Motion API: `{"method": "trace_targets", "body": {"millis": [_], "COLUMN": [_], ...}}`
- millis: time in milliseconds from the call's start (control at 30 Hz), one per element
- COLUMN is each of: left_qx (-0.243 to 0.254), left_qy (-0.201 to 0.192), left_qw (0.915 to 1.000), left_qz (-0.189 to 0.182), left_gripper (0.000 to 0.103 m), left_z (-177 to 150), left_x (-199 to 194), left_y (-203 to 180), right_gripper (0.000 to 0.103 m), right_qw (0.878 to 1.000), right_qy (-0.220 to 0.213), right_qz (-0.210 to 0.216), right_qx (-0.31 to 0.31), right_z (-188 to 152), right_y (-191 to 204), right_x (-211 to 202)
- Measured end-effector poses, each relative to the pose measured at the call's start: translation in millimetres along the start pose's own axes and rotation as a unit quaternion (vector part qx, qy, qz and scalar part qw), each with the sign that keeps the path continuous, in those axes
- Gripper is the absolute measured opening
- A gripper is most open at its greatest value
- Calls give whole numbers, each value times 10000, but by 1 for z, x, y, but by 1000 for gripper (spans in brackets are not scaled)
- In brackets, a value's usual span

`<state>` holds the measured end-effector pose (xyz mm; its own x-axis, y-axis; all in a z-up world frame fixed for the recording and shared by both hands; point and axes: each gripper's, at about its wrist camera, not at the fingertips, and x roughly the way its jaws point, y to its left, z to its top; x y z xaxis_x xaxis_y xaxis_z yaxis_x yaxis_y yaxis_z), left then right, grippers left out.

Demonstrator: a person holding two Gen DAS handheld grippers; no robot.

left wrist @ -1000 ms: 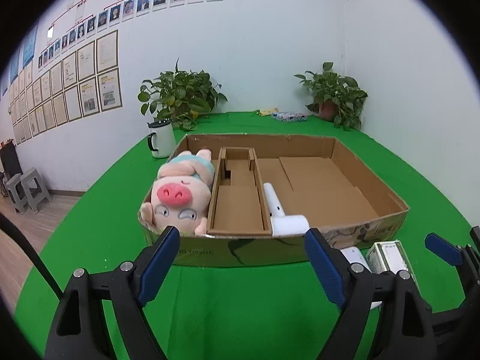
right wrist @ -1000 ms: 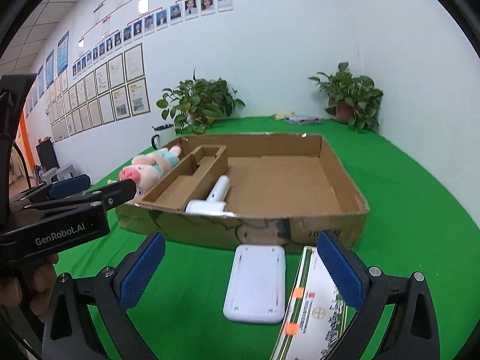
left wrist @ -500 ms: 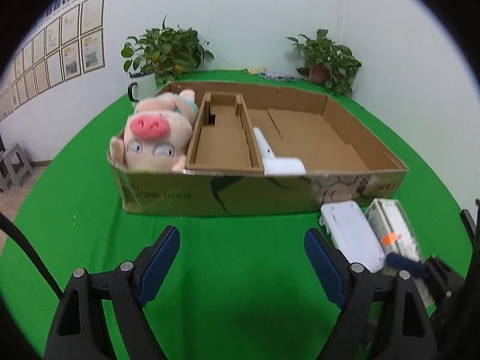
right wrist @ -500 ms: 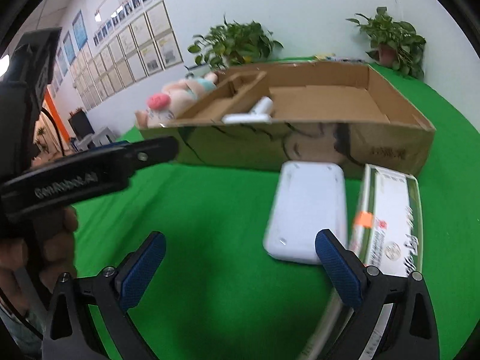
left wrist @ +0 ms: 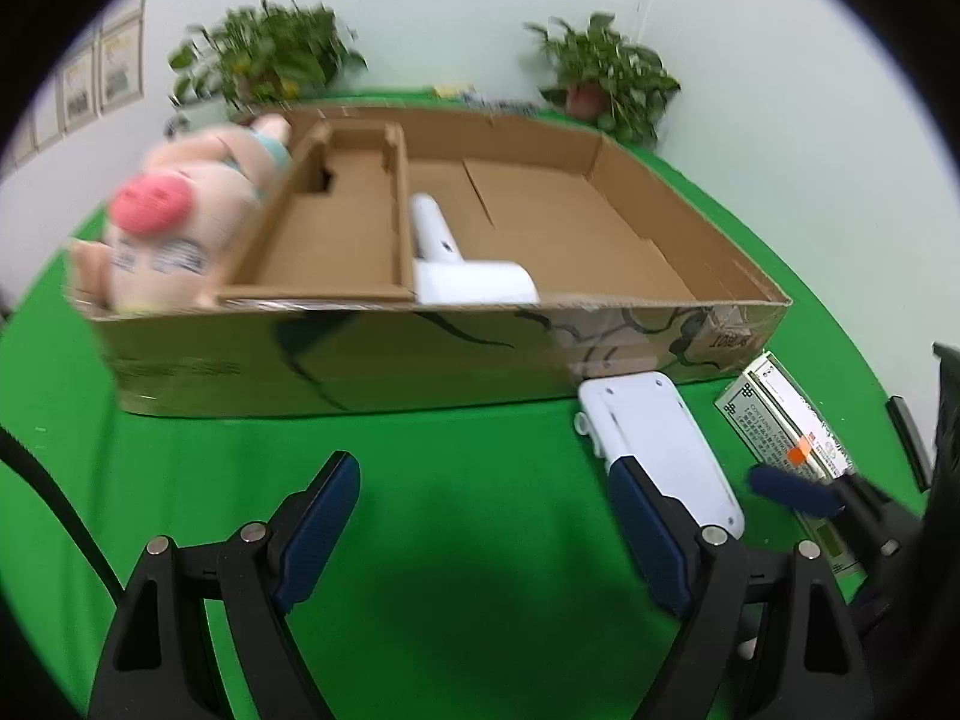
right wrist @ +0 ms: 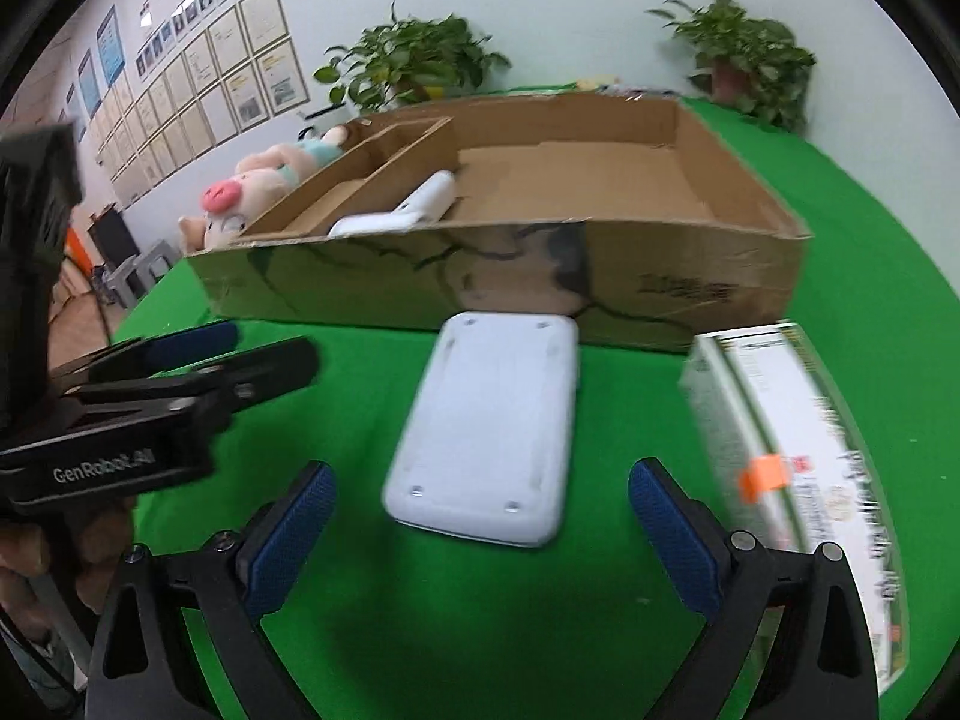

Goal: Organize objects
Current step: 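Move the right gripper to the white plastic case and grasp it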

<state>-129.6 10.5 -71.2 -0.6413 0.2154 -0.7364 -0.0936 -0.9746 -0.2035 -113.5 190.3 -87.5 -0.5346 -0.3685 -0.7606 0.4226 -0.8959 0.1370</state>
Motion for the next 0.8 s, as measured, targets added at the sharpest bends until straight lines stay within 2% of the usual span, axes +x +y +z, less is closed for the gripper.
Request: {"method": "trace_targets", "body": {"millis": [67,133,167,300,400,433,467,500,533,567,633,667,700,767,800], "left_qx": [-62,-110,-155,-442,-629,-699,-745,-753,-734,-685,-647,-684,-710,-753,-753], "left_qy": [146,187,229,564,856,891,901,915,935,938,975,1043,1112,1146,1149], "left_qw": [9994,9988,9983,9918,9820,9788,9764,9753,9741,9742,9740,9721,9698,9671,9669], "left_qz": [-302,-446,-520,-1062,-1560,-1707,-1814,-1866,-1925,-1937,-1938,-1988,-2053,-2143,-2148], "left_gripper": [84,84,84,82,82,82,81,81,81,81,72,63,59,59,58], "left_z": [5,8,8,-3,-19,-24,-28,-29,-30,-30,-28,-26,-22,-22,-22], "left_x": [10,16,19,22,14,12,10,9,9,9,12,15,18,20,20], "left_y": [-3,-4,-5,-6,-8,-9,-11,-12,-14,-16,-17,-16,-15,-13,-13], "right_gripper": [94,70,66,65,67,75,81,90,91,91,91,91,91,91,87], "right_qw": [9997,9993,9992,9991,9987,9973,9970,9977,9982,9993,9998,9999,10000,9999,9998], "right_qy": [171,260,206,278,357,368,329,196,152,55,17,30,29,64,99], "right_qz": [-193,-252,-343,-290,121,379,459,468,437,316,184,116,61,6,45], "right_qx": [18,71,7,133,349,503,527,448,390,176,10,-17,-49,-145,-155], "right_z": [0,4,4,-3,-19,-26,-27,-28,-25,-22,-17,-15,-14,-14,-15], "right_y": [4,0,3,12,23,26,28,33,35,41,45,45,44,43,44], "right_x": [16,27,28,25,7,2,0,-4,-8,-10,-7,-5,-5,-1,0]}}
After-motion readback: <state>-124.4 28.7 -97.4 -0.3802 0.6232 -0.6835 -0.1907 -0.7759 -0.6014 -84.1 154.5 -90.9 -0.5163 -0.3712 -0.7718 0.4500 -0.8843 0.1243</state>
